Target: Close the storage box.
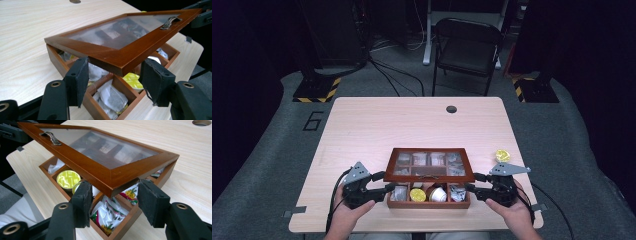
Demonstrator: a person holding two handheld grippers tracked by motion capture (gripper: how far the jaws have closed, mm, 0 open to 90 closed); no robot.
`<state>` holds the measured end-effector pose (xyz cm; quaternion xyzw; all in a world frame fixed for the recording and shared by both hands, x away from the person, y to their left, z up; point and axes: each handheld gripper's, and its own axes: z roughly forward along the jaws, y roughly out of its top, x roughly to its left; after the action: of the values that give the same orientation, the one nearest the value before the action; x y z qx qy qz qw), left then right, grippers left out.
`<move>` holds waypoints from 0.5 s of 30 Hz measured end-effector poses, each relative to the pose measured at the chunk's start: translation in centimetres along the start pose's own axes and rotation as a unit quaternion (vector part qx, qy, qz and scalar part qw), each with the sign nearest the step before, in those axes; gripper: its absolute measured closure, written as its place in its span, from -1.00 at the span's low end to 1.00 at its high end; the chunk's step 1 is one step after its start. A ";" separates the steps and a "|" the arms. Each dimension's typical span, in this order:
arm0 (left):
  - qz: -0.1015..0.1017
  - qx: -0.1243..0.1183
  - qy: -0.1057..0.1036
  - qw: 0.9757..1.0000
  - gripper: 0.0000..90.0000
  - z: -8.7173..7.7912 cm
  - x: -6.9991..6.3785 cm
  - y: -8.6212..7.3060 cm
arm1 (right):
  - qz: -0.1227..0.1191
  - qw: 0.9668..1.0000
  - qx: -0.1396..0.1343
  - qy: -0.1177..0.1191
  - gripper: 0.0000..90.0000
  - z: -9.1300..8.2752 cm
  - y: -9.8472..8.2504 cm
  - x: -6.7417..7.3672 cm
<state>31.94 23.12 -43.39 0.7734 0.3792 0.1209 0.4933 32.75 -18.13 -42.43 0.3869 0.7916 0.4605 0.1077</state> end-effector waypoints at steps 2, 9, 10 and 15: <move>0.002 0.003 0.002 1.000 -0.10 0.1 -0.1 -0.3 | 0.001 1.000 0.000 0.001 0.02 0.1 -0.4 0.0; 0.005 0.018 0.001 1.000 -0.11 0.3 -0.2 -1.4 | 0.000 1.000 0.002 0.000 0.02 0.5 -1.8 0.2; 0.005 0.016 0.003 1.000 -0.11 0.4 -0.3 -1.6 | -0.001 1.000 0.002 0.001 0.02 0.6 -1.9 0.3; 0.009 0.030 0.001 1.000 -0.11 0.5 -0.4 -2.4 | -0.005 1.000 0.003 0.001 0.03 1.0 -2.8 0.5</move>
<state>30.83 23.02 -45.62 0.7911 0.3759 0.1149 0.4687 31.49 -17.95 -45.19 0.3826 0.7953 0.4579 0.1075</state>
